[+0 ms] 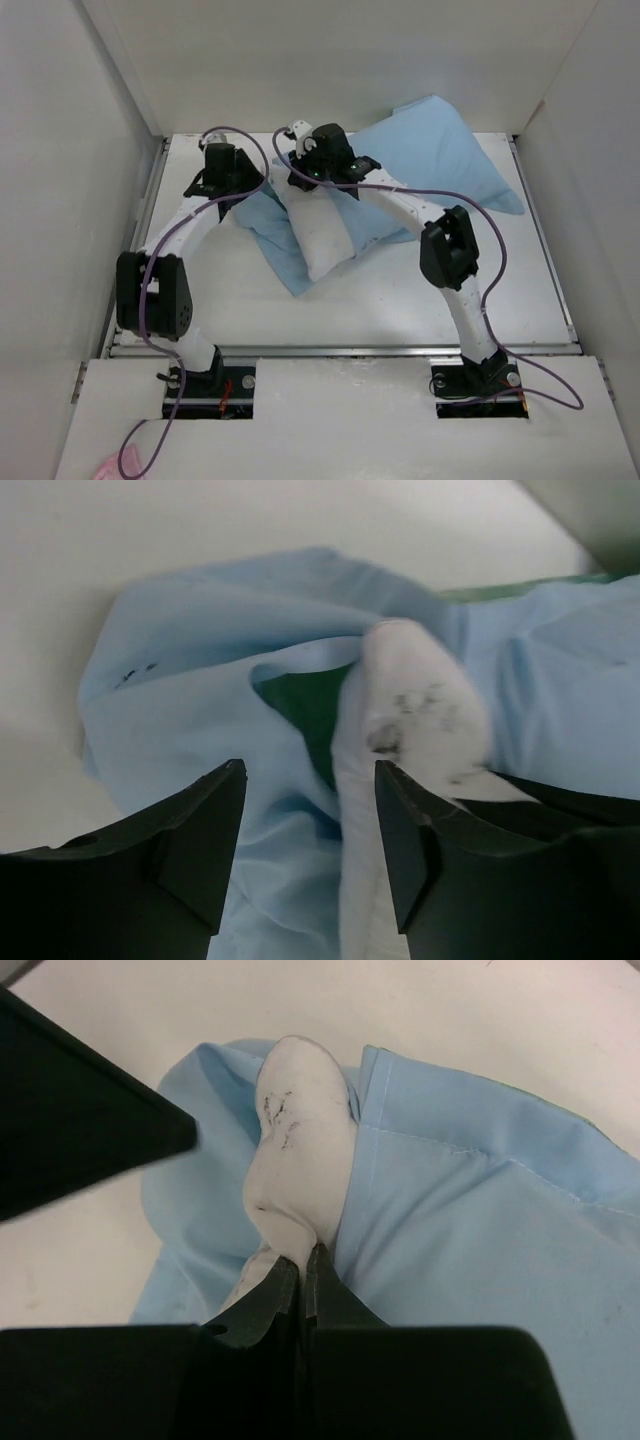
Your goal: Put the pillow into the pillowcase
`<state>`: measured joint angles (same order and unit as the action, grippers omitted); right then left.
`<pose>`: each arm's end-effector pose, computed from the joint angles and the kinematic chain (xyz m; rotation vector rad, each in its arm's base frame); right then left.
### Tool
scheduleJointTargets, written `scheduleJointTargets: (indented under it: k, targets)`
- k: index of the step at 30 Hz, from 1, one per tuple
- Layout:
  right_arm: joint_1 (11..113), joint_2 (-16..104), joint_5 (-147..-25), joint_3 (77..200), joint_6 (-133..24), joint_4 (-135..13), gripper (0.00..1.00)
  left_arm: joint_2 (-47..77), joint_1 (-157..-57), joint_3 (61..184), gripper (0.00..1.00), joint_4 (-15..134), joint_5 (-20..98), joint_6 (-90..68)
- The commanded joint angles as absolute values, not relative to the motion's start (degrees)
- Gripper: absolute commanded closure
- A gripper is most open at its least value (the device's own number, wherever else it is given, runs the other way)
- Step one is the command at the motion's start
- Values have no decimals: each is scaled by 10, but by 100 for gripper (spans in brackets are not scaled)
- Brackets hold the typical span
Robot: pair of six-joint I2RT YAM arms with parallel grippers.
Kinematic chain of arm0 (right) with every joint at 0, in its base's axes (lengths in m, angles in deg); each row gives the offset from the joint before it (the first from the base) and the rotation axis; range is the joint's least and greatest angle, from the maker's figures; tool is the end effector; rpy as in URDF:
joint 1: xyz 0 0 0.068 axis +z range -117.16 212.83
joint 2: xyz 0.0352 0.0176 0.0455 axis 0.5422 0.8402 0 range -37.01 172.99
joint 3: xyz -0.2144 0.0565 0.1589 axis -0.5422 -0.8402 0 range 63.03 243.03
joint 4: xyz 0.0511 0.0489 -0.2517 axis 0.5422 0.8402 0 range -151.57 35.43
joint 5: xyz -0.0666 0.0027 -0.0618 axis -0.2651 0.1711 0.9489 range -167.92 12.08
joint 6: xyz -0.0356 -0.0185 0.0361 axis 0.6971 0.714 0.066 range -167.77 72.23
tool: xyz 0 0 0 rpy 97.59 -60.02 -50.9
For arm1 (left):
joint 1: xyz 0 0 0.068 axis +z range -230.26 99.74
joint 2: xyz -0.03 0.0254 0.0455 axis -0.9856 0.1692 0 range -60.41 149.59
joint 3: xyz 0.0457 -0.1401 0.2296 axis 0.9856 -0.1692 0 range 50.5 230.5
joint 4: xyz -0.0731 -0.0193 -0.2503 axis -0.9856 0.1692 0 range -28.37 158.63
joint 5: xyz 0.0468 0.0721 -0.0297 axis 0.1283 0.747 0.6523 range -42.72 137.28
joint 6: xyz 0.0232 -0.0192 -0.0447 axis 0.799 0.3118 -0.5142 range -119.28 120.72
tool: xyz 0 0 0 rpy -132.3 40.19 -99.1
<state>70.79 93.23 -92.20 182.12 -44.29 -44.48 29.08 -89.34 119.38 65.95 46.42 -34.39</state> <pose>0.4189 0.3380 0.2752 -0.8905 1.9095 0.6237 0.3627 -0.0586 0.3012 -0.4503 1.9922 -0.5043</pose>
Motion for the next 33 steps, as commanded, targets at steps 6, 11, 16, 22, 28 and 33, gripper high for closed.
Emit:
scheduleJointTargets:
  k: [6, 11, 16, 22, 28, 33]
  targets:
    - [671, 931, -966, 1859, -494, -414, 100, 355, -904, 1167, 27, 603, 423, -389]
    - [671, 925, -995, 1854, -504, -414, 100, 435, -916, 1205, 14, 587, 435, -414]
    - [666, 896, -1023, 1854, -510, -414, 100, 508, -922, 1273, 20, 637, 465, -440]
    - [654, 841, -1053, 1820, -527, -430, 100, 562, -927, 1328, 66, 687, 511, -439]
    - [643, 775, -1082, 1756, -537, -455, 100, 576, -927, 1352, 100, 699, 547, -419]
    - [643, 767, -1041, 1739, -466, -400, 100, 420, -927, 1260, 100, 605, 572, -376]
